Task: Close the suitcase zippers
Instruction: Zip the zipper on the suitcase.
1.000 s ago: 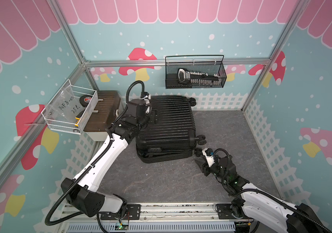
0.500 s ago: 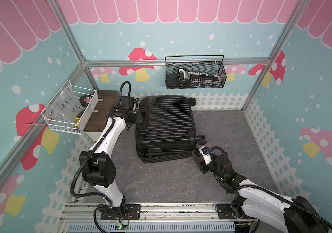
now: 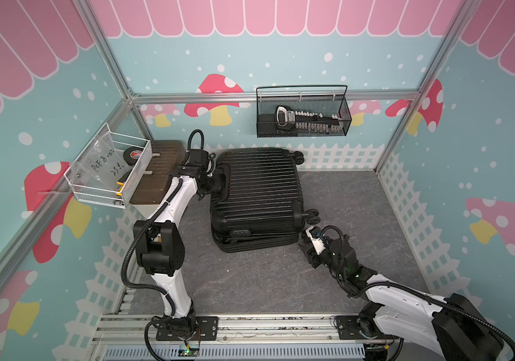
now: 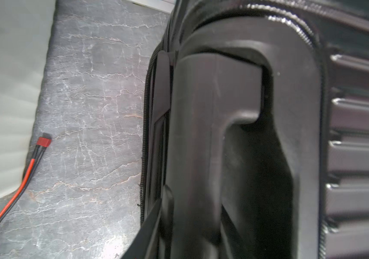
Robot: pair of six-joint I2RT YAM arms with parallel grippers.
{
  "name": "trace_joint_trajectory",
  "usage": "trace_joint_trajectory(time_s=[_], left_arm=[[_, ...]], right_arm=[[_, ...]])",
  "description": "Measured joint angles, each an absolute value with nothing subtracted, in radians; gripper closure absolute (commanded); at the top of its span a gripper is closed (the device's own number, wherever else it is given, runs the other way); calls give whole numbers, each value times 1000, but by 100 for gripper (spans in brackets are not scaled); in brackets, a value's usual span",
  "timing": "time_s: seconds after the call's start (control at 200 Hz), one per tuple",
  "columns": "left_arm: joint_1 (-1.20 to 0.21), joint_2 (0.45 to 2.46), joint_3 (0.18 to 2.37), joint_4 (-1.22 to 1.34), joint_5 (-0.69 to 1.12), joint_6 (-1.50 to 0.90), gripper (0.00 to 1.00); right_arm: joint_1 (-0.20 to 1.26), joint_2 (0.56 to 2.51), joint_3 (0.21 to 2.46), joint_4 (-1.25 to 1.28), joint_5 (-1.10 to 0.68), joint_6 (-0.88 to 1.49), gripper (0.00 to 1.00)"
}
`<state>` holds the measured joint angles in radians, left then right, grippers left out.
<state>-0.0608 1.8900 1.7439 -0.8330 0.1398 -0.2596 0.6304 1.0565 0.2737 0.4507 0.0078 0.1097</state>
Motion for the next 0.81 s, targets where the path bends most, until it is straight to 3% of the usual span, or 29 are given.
trace_joint_trajectory(time_s=[0.56,0.806], left_arm=[[-61,1754,1644,-899,143,-316,83],[-60,1742,1627,-901,147,-318,84]], right_arm=[[635,1176,288,520,168,75,46],[635,1238,324,531,138,87,47]])
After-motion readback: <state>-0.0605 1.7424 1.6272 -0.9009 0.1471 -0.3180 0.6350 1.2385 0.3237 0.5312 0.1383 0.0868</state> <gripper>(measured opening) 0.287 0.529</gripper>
